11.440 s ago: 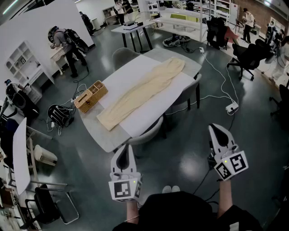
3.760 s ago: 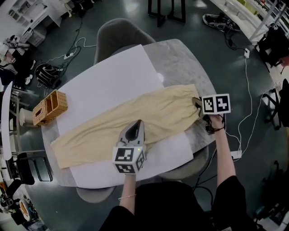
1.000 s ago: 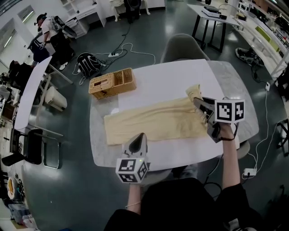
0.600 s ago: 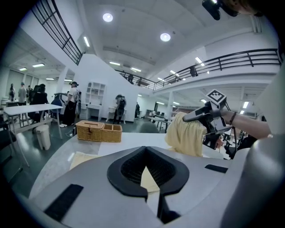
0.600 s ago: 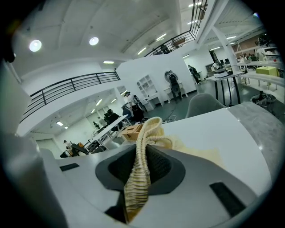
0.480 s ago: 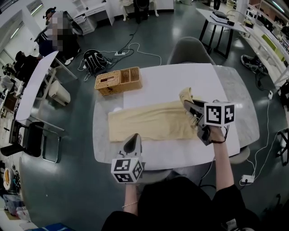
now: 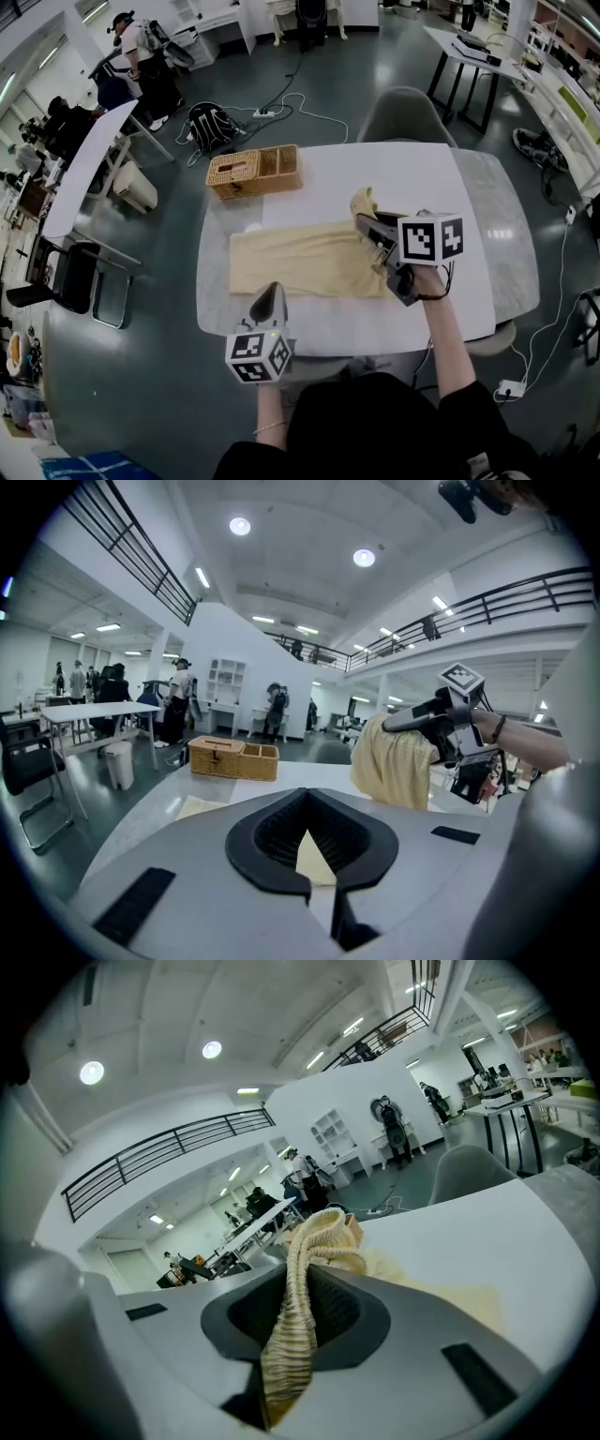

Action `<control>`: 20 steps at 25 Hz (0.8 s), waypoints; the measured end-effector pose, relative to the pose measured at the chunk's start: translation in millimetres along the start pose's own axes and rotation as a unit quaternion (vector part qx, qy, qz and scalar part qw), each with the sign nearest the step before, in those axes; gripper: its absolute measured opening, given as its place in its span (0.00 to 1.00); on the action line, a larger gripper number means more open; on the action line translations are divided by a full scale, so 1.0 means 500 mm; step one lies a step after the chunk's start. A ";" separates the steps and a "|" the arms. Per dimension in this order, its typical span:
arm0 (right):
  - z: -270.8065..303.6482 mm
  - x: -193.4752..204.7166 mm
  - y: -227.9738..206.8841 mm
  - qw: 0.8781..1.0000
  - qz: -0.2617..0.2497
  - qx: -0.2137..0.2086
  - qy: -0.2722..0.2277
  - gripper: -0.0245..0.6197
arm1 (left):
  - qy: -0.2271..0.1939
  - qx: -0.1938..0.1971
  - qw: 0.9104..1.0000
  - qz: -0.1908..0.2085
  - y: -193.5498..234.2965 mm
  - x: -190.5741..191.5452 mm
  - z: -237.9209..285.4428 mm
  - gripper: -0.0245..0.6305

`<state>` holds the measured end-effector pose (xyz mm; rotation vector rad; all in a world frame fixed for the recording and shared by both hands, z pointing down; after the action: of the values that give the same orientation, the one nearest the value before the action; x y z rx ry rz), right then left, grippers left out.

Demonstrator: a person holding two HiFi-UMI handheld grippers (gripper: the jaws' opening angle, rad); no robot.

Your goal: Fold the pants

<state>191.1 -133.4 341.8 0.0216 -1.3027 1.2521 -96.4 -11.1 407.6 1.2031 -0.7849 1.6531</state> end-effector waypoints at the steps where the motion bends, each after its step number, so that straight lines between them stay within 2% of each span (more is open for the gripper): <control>1: 0.006 -0.002 0.007 1.000 -0.001 -0.006 0.001 0.14 | 0.000 -0.004 1.000 0.001 0.002 -0.002 -0.004 0.05; 11: 0.066 -0.007 0.041 0.999 0.002 -0.044 0.005 0.14 | 0.005 -0.036 0.999 -0.003 0.034 0.000 -0.030 0.05; 20: 0.168 0.001 0.109 0.999 0.003 -0.050 0.004 0.14 | 0.014 -0.025 1.000 -0.008 0.143 0.014 -0.047 0.05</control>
<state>95.6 -163.5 339.3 -0.0584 -1.3573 1.1904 -172.1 -15.4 408.3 1.1452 -0.7929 1.6245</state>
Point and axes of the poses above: the fingertips, and each gripper's own axes: z forward along the fingers, y to its left, x out of its underside, the point moved 10 cm from there along -z, backward along the fingers, and after that the axes turned 8 degrees about z, right-handed, at the moved point
